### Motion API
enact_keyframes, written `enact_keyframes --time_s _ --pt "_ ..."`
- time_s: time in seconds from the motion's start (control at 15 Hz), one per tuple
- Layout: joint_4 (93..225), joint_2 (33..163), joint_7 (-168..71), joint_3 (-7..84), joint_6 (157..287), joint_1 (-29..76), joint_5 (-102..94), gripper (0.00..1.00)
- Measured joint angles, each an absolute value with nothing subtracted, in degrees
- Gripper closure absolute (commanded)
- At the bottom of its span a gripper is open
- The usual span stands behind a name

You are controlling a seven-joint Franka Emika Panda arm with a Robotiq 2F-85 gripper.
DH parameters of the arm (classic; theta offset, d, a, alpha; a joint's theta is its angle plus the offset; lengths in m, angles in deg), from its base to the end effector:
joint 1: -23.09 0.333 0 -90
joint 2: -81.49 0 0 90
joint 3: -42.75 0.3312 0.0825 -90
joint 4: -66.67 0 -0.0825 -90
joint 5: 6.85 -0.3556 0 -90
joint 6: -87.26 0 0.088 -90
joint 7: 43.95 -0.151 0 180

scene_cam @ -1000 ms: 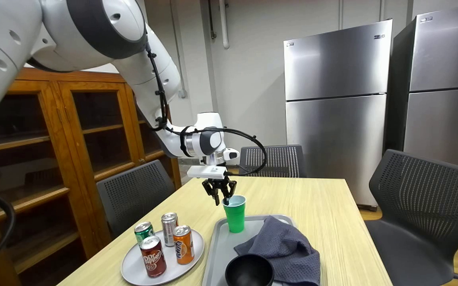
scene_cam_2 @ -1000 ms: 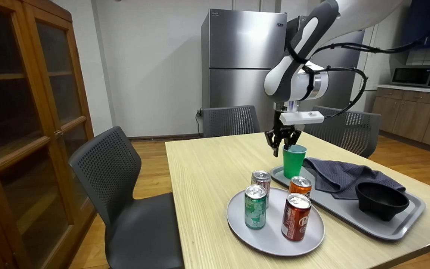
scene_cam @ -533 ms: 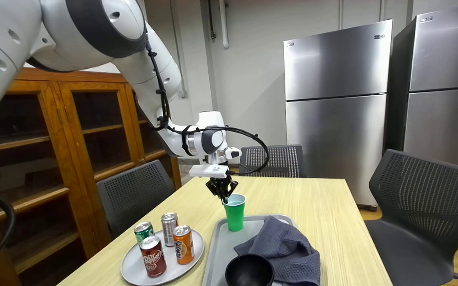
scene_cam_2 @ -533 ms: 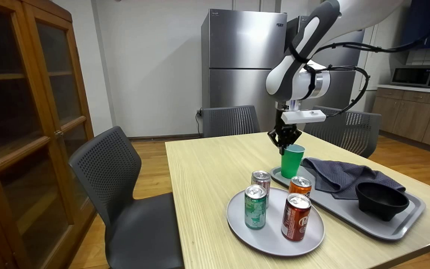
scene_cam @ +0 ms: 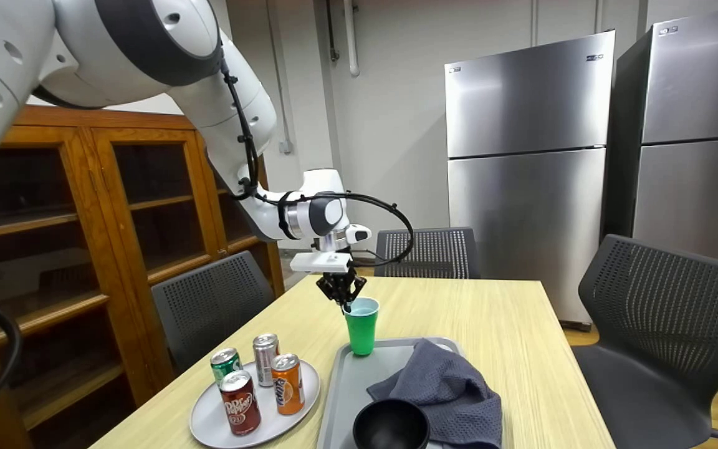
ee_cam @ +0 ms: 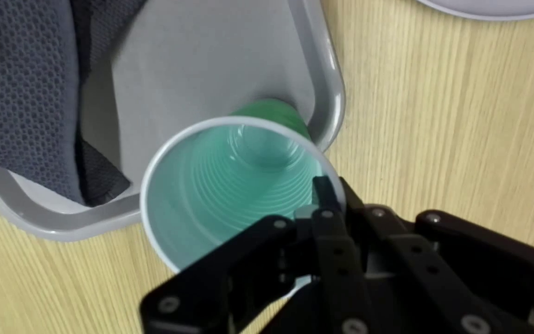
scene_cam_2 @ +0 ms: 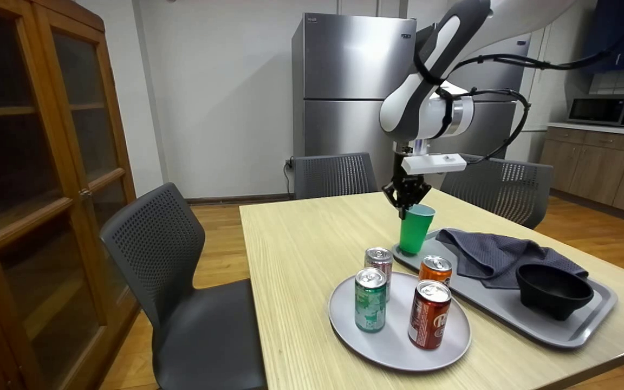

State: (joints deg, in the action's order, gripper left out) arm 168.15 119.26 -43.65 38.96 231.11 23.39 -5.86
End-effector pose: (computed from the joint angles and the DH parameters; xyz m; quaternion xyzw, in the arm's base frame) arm 0.6616 -0.0374 0.1861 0.9988 -0.0133 0.0398 0.0267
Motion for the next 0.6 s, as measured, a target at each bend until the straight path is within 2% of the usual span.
enact_keyframes --time_s 0.6 --pt "168.15 117.39 -45.34 39.39 231.12 29.45 -4.1 0.99"
